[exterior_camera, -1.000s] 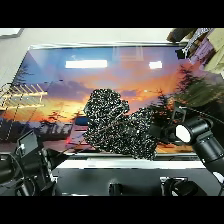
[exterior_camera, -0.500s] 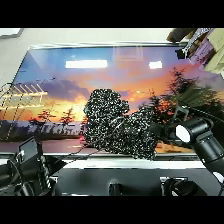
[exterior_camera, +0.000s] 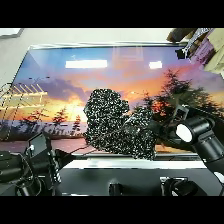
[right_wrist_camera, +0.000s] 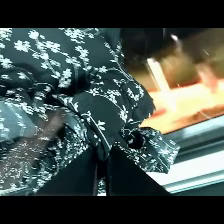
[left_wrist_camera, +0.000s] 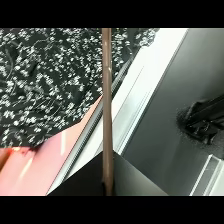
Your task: Fold the clothes and pants, and hang the long-sleeved shirts on hangers.
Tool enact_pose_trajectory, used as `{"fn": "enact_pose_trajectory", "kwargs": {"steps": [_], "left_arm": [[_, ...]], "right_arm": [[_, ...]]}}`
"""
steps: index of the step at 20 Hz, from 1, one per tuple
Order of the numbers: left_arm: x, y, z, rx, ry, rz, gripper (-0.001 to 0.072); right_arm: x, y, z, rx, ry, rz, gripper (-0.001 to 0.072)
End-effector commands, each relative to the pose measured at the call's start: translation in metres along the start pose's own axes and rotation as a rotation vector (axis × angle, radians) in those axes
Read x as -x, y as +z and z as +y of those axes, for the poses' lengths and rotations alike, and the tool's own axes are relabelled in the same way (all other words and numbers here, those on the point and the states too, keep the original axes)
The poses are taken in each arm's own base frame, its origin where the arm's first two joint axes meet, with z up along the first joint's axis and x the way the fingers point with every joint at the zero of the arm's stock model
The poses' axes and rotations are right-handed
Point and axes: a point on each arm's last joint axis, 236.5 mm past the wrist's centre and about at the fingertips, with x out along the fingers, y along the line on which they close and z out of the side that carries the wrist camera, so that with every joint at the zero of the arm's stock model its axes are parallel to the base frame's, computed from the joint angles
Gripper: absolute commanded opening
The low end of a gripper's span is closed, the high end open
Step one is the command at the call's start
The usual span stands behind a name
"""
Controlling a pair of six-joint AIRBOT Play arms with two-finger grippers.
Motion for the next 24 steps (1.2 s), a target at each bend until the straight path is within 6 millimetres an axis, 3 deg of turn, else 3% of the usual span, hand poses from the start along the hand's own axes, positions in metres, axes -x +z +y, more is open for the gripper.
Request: {"fn": "enact_pose_trajectory", "kwargs": {"steps": [1,10,17,24], "left_arm": [[-0.003,0.004,-0.004,-0.017,-0.019,-0.010,0.0016],[0.002,0.004,-0.012,-0.008,-0.046,-0.024,0.0016],[-0.011,0.003,-0.009,-0.022,-0.053,0.011,0.0017],[-0.031,0.012,0.007,-0.040,-0.011,0.016,0.0017]], "right_arm": [[0.007,0.005,0.005,-0.003,0.015,-0.016,0.0026],[0.008,0.016,-0.014,-0.007,-0.067,-0.063,0.0026],[0.011,0.019,-0.005,-0.006,-0.029,-0.072,0.0026],[0.041,0.027,0.006,0.061,-0.002,-0.084,0.0026]]}}
